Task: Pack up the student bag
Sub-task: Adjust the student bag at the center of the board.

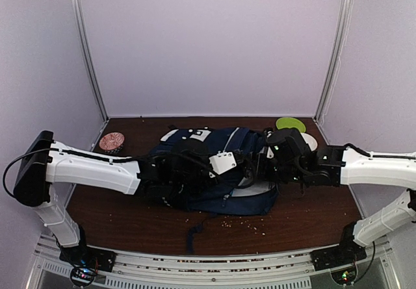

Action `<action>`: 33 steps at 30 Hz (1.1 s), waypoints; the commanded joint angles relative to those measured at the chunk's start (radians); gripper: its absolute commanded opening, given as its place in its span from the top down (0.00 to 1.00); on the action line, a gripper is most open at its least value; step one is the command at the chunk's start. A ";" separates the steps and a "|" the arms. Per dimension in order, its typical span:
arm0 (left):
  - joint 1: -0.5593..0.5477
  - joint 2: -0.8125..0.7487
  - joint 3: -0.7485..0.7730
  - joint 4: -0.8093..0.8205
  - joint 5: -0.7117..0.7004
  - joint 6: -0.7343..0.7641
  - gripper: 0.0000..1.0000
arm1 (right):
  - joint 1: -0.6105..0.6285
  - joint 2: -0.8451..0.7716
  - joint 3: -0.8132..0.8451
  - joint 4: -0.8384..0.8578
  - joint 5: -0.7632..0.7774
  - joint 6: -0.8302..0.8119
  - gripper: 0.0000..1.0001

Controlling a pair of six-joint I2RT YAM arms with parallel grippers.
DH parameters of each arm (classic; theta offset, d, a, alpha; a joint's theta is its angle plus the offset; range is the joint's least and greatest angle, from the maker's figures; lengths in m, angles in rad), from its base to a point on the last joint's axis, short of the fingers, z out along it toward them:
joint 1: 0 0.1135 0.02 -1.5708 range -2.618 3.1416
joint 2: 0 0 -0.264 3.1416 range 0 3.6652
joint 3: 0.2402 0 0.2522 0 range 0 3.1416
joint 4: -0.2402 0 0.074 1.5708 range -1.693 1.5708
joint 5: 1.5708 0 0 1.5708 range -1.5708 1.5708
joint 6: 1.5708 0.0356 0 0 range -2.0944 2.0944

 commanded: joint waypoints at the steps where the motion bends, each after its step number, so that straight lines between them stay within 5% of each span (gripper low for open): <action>1: 0.022 -0.024 0.048 0.093 -0.091 -0.036 1.00 | 0.006 0.017 0.022 -0.079 0.111 -0.010 0.22; 11: 0.019 -0.039 0.034 0.097 -0.108 -0.032 1.00 | -0.003 -0.016 -0.045 -0.134 0.189 0.003 0.29; 19: 0.019 -0.028 0.045 0.097 -0.103 -0.029 1.00 | 0.031 -0.119 -0.106 0.043 0.074 -0.069 0.20; 33: 0.012 -0.046 0.046 0.085 -0.093 -0.040 1.00 | 0.028 0.039 -0.035 -0.005 0.091 -0.038 0.22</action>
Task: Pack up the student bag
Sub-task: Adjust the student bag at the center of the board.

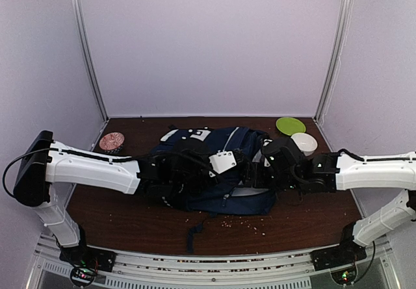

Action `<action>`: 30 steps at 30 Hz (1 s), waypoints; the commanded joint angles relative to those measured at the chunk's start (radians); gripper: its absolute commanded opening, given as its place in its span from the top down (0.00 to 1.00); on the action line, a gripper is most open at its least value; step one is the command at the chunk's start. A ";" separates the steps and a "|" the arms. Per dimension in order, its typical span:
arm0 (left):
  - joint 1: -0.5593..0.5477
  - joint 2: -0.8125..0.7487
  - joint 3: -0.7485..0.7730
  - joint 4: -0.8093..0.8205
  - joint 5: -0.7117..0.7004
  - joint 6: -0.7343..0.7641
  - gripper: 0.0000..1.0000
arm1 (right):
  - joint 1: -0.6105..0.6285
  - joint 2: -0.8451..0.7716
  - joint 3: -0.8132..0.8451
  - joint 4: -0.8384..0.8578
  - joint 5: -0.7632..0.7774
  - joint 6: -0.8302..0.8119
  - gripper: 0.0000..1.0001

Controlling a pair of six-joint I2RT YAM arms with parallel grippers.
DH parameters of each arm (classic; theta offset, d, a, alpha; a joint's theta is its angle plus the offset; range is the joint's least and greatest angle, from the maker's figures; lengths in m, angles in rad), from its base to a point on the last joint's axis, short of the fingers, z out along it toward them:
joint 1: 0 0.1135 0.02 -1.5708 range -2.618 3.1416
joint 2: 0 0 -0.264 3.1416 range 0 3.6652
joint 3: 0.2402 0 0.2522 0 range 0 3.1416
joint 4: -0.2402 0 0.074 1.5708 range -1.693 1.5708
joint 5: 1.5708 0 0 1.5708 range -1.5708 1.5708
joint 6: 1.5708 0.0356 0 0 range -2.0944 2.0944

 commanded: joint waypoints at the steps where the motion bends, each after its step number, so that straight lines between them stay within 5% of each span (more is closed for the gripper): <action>1: 0.011 -0.049 0.039 0.091 -0.087 -0.034 1.00 | -0.013 0.025 0.020 -0.049 0.060 0.041 0.24; 15: 0.009 -0.079 0.008 0.106 -0.106 -0.020 1.00 | -0.160 -0.298 -0.215 -0.182 0.157 0.142 0.30; 20: 0.009 -0.074 0.012 0.101 -0.112 -0.022 1.00 | -0.153 -0.424 -0.232 0.036 0.036 0.065 0.25; 25: 0.009 -0.064 0.025 0.097 -0.112 -0.027 1.00 | -0.093 -0.221 0.000 -0.062 -0.052 -0.045 0.24; 30: 0.006 -0.057 0.039 0.094 -0.107 -0.034 1.00 | -0.050 -0.083 0.034 -0.017 -0.060 -0.044 0.25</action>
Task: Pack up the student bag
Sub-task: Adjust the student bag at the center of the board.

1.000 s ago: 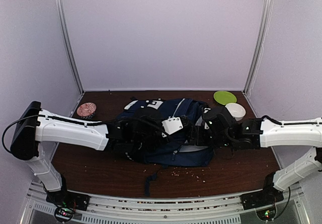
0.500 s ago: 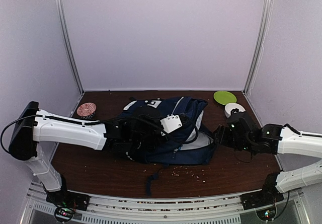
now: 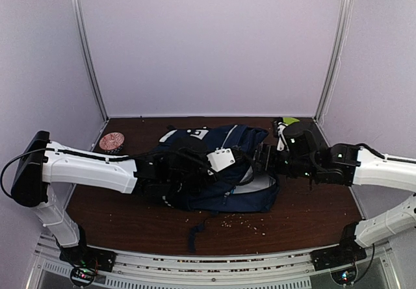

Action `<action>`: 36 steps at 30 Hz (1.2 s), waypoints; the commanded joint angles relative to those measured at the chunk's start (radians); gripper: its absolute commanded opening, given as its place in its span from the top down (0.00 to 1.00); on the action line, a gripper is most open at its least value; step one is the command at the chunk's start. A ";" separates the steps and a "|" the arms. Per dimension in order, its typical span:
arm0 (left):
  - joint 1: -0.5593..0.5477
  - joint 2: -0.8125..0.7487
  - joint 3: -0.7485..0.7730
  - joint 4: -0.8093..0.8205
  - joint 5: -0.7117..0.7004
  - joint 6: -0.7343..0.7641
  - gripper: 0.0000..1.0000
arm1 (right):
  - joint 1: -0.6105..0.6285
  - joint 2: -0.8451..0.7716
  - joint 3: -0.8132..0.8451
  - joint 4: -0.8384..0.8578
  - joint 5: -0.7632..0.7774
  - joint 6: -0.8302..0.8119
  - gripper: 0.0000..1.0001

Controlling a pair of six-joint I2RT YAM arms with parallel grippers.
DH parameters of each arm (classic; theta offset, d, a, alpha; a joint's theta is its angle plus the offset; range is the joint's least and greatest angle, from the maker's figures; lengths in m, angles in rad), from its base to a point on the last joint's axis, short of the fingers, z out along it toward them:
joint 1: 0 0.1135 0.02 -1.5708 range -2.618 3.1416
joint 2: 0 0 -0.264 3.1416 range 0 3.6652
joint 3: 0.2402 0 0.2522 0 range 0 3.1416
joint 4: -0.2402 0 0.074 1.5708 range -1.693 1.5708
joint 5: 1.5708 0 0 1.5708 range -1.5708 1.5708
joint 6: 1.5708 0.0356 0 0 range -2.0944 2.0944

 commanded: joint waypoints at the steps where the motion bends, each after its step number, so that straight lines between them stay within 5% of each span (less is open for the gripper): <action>1: 0.009 -0.034 0.040 0.098 -0.079 -0.032 1.00 | 0.023 0.067 -0.007 0.023 -0.038 -0.033 0.25; 10: 0.004 -0.051 0.026 0.099 -0.089 -0.024 1.00 | 0.009 0.122 -0.024 -0.021 0.043 -0.001 0.40; 23: -0.005 -0.096 -0.016 0.099 -0.080 -0.042 1.00 | -0.144 0.030 -0.175 0.048 0.005 0.069 0.83; 26: -0.007 -0.087 -0.013 0.099 -0.086 -0.040 1.00 | -0.146 -0.029 -0.198 0.122 -0.033 0.060 0.80; 31: -0.007 -0.078 0.002 0.094 -0.098 -0.028 1.00 | -0.131 -0.188 -0.300 0.321 -0.146 -0.002 0.59; 36: -0.007 -0.066 0.058 0.029 -0.099 -0.031 1.00 | 0.032 -0.219 -0.305 0.274 -0.146 -0.149 0.56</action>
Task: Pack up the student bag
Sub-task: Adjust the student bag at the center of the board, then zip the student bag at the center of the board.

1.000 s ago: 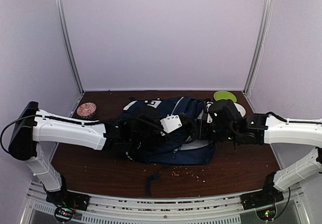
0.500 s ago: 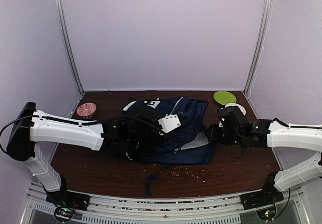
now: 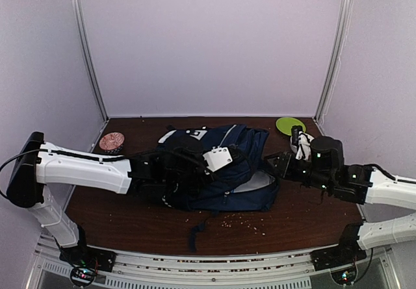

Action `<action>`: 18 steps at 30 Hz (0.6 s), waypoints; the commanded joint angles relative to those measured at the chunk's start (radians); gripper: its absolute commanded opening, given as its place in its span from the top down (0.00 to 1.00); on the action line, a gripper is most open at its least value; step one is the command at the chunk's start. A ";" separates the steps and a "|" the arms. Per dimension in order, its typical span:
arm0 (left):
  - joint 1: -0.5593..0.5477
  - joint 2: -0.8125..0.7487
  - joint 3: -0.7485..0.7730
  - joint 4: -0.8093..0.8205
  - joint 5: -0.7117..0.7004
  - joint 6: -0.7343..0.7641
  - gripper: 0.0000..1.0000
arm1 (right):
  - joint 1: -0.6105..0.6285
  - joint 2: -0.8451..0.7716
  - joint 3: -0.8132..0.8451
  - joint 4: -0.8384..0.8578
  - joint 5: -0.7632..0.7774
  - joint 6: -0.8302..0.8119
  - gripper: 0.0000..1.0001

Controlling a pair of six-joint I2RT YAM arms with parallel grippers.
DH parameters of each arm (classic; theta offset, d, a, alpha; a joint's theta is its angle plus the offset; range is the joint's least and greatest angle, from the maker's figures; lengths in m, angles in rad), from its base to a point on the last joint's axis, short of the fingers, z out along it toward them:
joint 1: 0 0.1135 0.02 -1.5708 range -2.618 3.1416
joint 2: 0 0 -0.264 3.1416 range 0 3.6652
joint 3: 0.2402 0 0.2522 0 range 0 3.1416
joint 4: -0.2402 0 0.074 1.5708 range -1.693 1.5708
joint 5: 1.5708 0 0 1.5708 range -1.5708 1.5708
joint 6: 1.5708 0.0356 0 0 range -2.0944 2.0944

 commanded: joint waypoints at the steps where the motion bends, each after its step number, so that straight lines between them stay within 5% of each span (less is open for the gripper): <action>1: 0.003 -0.024 0.092 0.016 -0.074 -0.035 1.00 | 0.151 0.006 -0.021 0.029 -0.025 -0.129 0.57; 10: 0.003 0.033 0.271 -0.368 0.076 -0.285 1.00 | 0.368 0.271 -0.115 0.361 0.009 -0.020 0.61; 18: 0.004 0.070 0.271 -0.405 0.102 -0.393 1.00 | 0.385 0.475 -0.097 0.586 0.138 0.072 0.53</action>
